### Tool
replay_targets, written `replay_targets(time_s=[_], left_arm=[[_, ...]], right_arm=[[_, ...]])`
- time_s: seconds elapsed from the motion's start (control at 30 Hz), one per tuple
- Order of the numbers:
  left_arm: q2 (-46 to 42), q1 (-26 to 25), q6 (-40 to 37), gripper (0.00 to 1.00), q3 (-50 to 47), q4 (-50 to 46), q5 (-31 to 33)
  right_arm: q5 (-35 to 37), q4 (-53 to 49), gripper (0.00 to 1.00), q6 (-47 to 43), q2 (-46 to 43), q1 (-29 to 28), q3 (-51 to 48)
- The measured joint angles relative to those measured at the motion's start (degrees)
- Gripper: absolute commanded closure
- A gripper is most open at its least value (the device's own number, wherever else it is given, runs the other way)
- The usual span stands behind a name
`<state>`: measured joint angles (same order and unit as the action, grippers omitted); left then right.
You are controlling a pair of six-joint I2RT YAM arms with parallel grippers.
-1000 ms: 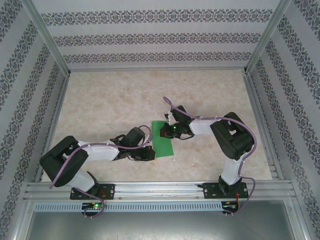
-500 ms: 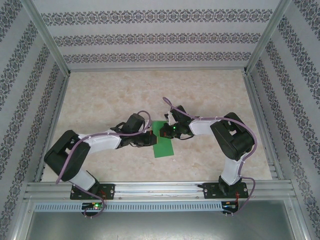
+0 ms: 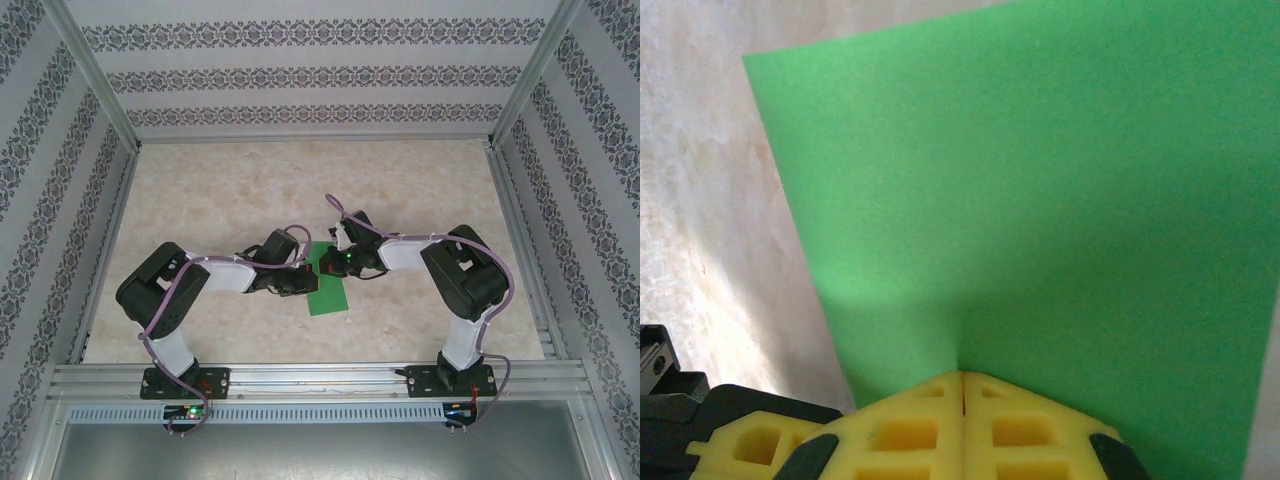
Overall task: Fold a paper plane with a square sheet of paper (fold left side to right side)
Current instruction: Hold the square sheet of paper at the center of the table.
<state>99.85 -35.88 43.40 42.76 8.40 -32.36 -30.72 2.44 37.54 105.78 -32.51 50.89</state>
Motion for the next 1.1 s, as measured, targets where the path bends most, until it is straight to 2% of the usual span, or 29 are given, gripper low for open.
replay_targets(time_s=[0.33,0.57,0.77,1.1], left_arm=[[0.3,0.0,1.3,0.99,-0.9,2.5,0.0],[0.5,-0.1,1.7,0.99,-0.9,2.8,-0.1],[0.5,-0.2,1.7,0.99,-0.9,2.8,0.0],[0.5,-0.2,1.7,0.99,-0.8,2.8,0.0]], right_arm=[[0.4,-3.9,0.98,0.0,-0.4,0.0,1.9],[1.7,-7.0,1.00,-0.4,-8.6,0.2,1.6],[1.4,-7.0,1.00,0.0,-16.9,0.1,-4.4],[-0.2,-6.4,1.00,3.3,-16.8,-3.0,-11.0]])
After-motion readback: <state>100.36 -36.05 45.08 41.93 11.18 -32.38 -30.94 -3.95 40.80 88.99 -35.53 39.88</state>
